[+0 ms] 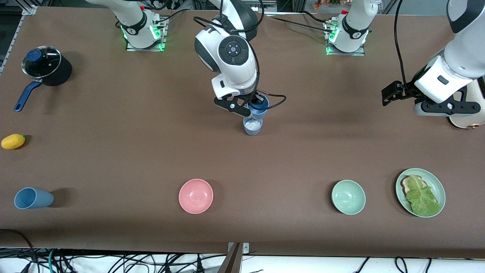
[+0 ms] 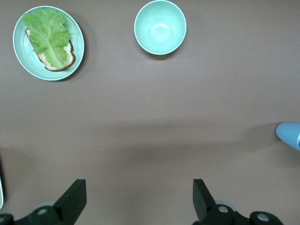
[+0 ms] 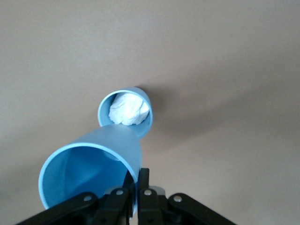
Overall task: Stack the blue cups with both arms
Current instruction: 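Lower the blue cup into the tissue cup with the right gripper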
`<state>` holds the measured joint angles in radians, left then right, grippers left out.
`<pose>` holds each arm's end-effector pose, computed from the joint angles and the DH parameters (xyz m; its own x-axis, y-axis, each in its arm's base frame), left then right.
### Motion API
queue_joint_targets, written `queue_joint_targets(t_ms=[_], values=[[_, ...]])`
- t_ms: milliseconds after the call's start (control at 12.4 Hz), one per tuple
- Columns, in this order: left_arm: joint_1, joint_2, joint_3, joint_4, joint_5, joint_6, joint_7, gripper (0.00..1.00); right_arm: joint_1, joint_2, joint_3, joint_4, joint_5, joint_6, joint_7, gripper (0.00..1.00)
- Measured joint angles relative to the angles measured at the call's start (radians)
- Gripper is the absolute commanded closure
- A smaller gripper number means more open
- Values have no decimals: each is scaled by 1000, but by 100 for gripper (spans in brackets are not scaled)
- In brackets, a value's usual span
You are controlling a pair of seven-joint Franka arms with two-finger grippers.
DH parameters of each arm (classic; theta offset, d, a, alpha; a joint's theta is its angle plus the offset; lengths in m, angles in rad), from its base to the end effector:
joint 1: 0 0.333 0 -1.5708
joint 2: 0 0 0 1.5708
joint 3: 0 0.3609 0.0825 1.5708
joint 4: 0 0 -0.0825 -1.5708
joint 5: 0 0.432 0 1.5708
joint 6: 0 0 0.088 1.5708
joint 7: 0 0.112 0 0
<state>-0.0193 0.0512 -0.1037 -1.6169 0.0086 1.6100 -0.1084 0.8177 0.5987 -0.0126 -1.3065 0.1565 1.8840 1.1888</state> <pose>0.6157 -0.0736 0.6126 0.9983 -0.0149 -0.0571 -0.0155 -0.9998 -0.0095 0.5387 0.5815 0.4078 0.9004 -0.4122 -0.1392 -0.4199 -0.9071 -0.0296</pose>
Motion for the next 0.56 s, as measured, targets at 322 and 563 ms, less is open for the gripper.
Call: queue_joint_targets(t_ms=[322, 563], values=[[0, 0, 0, 0, 0, 0, 0, 0, 2, 2, 0, -24, -32, -8, 0, 100], [0, 0, 0, 0, 0, 0, 0, 0, 8, 3, 0, -29, -45, -8, 0, 100]])
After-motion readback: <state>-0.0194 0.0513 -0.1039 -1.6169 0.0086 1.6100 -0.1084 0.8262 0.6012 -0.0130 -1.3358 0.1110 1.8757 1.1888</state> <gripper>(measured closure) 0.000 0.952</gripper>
